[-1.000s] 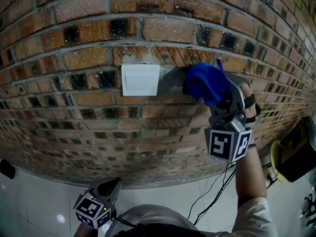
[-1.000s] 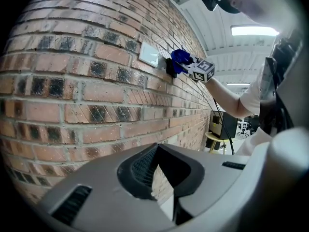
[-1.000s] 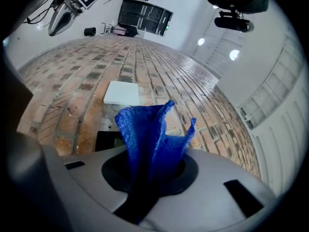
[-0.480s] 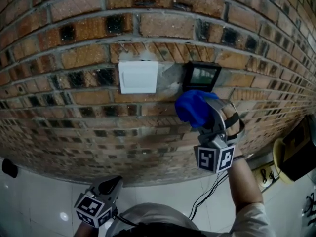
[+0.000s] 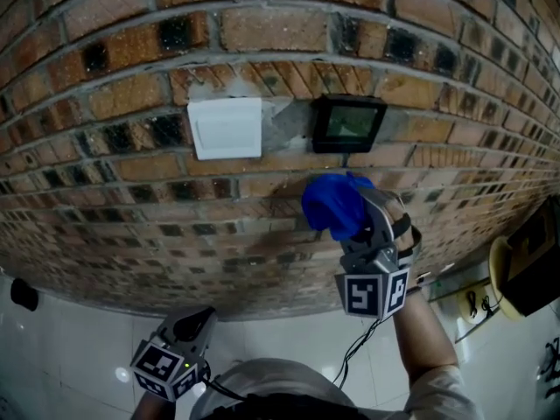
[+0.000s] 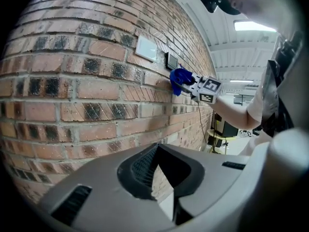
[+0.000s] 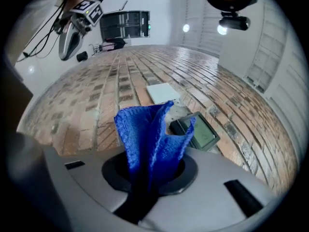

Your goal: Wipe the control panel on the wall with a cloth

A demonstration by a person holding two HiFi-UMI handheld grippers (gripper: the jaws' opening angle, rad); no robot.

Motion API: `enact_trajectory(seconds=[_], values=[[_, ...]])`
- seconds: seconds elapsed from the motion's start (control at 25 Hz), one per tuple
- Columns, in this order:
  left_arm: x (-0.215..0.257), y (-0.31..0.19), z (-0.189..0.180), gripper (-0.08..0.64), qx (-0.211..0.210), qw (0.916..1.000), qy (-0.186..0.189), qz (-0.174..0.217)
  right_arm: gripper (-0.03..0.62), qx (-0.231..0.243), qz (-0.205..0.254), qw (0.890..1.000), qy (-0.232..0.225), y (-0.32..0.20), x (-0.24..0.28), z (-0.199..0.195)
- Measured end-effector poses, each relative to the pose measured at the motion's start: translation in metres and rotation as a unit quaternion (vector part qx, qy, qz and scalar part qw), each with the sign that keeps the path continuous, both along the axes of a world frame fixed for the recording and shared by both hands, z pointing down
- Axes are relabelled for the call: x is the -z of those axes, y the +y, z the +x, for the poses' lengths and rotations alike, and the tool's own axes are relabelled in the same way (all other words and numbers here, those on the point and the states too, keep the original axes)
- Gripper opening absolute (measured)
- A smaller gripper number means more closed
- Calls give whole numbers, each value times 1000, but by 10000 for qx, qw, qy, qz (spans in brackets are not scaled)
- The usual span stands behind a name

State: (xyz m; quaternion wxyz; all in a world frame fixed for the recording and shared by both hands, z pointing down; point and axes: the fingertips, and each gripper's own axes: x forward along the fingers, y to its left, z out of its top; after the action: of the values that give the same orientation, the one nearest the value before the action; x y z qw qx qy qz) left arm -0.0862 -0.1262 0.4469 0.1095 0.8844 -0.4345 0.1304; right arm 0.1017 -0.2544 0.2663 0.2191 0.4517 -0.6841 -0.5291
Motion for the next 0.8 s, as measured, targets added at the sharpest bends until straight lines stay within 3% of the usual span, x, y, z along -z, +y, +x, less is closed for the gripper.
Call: enact_trajectory(seconds=[0.2,0.36,0.48,0.68,0.8], values=[[8,1,15,2,286,9995,107,-25,91,413,-902,9917,-820,35,-31,16],[6,8,25,2,479,9987,-165,-58,90,480,-1774,9727,-1414,61,-73,48],[5,16,33,2,644,9974,-315,-100,89,537,-2358,9520,-1878,77,-105,76],[13,29,49,1,845,9962,-173,-95,89,540,-3138,9126,-2566,113,-145,110],[19,44,52,2,752,9969,-235,82,89,443,-3410,8746,-3418,146,-149,123]])
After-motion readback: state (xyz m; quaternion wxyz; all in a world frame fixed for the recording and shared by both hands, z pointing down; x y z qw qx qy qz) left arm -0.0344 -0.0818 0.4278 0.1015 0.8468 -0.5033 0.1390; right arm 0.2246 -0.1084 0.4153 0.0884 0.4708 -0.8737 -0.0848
